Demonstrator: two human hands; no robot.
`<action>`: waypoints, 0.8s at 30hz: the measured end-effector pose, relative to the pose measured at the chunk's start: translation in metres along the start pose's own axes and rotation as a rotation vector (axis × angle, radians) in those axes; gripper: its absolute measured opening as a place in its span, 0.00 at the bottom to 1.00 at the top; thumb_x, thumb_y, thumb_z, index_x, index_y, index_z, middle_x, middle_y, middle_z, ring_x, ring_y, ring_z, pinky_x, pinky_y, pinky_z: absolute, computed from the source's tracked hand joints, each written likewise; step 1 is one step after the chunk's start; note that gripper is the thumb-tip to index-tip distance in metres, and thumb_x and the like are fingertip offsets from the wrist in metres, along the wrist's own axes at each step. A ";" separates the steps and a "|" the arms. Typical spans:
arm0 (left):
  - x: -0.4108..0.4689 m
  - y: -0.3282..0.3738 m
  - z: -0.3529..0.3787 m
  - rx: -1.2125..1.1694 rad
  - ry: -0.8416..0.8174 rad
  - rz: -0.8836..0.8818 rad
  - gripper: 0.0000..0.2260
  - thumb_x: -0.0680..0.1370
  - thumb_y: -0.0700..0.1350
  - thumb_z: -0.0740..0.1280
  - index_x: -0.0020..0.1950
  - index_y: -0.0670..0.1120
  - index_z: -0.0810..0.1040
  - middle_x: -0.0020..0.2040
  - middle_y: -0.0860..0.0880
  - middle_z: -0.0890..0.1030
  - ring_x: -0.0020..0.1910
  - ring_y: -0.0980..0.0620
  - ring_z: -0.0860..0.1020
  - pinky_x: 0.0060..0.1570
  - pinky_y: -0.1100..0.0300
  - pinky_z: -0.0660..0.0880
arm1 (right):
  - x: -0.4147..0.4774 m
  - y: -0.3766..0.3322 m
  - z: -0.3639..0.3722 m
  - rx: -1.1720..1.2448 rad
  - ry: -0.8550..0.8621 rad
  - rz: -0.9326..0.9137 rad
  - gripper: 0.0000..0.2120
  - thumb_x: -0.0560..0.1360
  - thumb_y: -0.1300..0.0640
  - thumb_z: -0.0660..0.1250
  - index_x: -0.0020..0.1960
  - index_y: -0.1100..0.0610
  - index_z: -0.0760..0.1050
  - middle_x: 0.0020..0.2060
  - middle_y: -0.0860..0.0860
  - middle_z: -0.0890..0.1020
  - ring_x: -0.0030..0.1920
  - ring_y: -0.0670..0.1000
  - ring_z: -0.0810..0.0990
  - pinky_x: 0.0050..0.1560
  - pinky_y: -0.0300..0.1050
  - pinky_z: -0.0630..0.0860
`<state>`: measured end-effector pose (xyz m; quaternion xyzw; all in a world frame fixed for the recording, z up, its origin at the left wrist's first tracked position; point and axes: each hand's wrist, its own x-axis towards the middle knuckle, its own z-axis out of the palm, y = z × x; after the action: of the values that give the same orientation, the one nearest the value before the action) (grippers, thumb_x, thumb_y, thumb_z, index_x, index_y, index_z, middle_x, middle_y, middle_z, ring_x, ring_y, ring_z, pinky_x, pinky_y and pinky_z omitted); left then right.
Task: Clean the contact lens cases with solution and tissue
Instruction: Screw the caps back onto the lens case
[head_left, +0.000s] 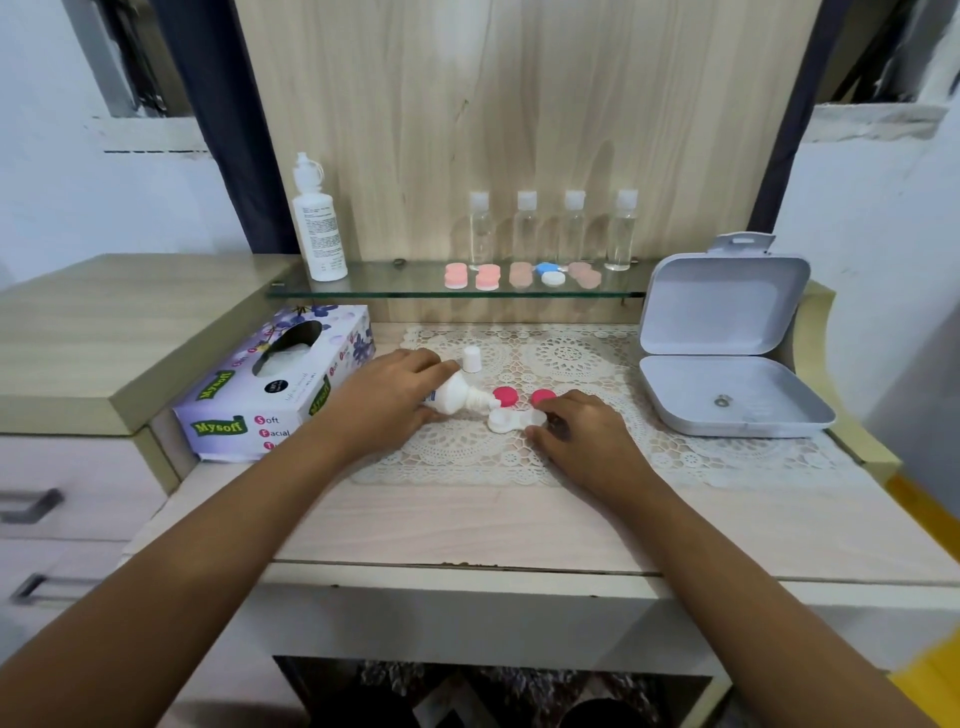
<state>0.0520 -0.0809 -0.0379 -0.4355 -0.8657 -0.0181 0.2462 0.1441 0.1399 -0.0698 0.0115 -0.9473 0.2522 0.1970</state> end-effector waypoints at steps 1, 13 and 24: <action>0.001 0.000 0.000 0.016 -0.007 0.012 0.26 0.69 0.46 0.75 0.64 0.41 0.74 0.55 0.42 0.79 0.50 0.42 0.78 0.48 0.49 0.76 | 0.000 0.000 0.000 0.000 -0.003 0.004 0.14 0.74 0.51 0.65 0.58 0.55 0.76 0.42 0.49 0.74 0.50 0.52 0.73 0.54 0.50 0.70; 0.009 0.001 0.001 0.138 0.003 0.122 0.25 0.65 0.45 0.78 0.60 0.42 0.77 0.51 0.43 0.81 0.48 0.42 0.79 0.48 0.48 0.77 | -0.001 -0.002 -0.002 0.018 -0.010 0.015 0.14 0.74 0.52 0.65 0.58 0.54 0.76 0.42 0.47 0.73 0.52 0.53 0.73 0.55 0.51 0.69; 0.012 0.003 0.001 0.200 0.111 0.170 0.25 0.60 0.44 0.80 0.56 0.43 0.79 0.48 0.45 0.82 0.45 0.44 0.80 0.45 0.51 0.77 | -0.001 -0.002 -0.002 0.022 -0.005 0.029 0.13 0.74 0.52 0.65 0.55 0.56 0.77 0.45 0.52 0.77 0.51 0.54 0.73 0.54 0.51 0.70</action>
<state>0.0479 -0.0694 -0.0341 -0.4788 -0.8082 0.0650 0.3367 0.1459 0.1388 -0.0676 0.0006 -0.9451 0.2655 0.1908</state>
